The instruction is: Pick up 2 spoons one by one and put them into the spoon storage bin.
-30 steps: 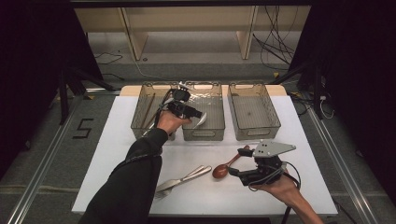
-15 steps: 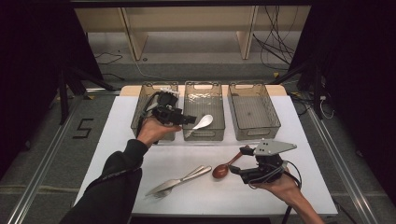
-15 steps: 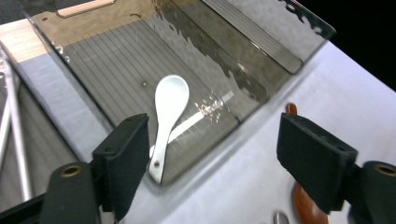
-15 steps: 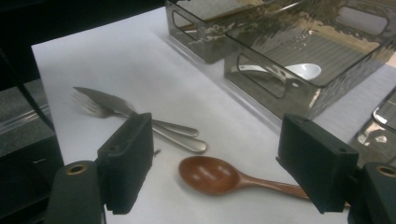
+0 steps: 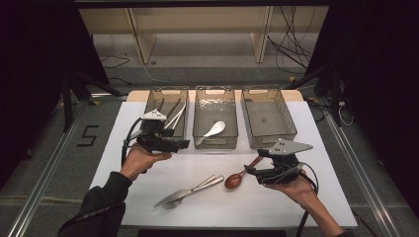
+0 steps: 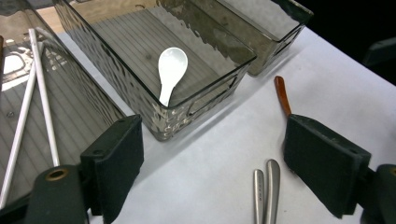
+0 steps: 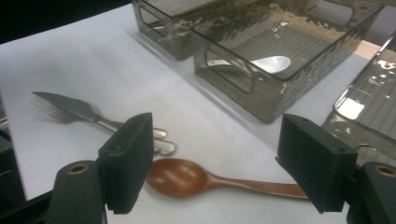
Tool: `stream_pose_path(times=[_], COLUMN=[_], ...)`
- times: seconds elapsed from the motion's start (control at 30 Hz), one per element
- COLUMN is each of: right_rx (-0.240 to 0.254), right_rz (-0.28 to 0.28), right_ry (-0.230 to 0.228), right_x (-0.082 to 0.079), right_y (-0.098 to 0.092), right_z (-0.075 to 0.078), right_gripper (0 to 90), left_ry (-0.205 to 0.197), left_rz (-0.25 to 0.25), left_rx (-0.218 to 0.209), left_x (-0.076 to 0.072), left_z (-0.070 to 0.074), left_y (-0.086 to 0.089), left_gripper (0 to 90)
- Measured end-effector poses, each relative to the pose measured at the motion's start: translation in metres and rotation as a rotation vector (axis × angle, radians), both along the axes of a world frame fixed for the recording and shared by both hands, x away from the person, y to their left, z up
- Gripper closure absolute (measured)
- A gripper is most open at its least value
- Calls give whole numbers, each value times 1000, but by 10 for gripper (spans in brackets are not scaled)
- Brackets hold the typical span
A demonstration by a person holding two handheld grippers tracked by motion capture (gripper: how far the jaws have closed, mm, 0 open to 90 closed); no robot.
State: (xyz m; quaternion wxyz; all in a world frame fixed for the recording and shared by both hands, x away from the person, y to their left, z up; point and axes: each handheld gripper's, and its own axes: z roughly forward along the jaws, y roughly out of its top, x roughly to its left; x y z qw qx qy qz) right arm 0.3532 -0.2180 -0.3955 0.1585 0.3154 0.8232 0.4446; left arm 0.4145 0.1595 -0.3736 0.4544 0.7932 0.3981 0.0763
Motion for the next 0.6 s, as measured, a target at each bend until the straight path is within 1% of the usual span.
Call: stream_pose_path(times=[0.13, 0.23, 0.33, 0.37, 0.47, 0.5, 0.6], right_rx=[-10, -21, -28, -32, -59, -71, -107], right_rz=[-31, -55, -90, -105, -136, -141, -155], right_ry=[7, 19, 21, 25, 41, 47, 75], right_x=[12, 21, 32, 35, 43, 46, 56], right_y=[-2, -5, -8, -9, -10, -10, -11], right_z=[-3, -6, -10, -11, -16, -18, -26], right_gripper=[290, 309, 357, 378, 467, 505, 610], left_ry=[-15, -30, -24, -27, -31, -31, -33], left_rz=[-10, -3, -3, -2, 18, 27, 29], left_rx=[18, 7, -2, -1, -30, -33, -29], left_x=[-13, -23, -31, -33, -37, -38, -42], left_z=[-4, -8, -10, -10, -11, -12, -16], left_y=[3, 8, 13, 15, 22, 23, 24], left_gripper=[192, 191, 182, 178, 176, 174, 169])
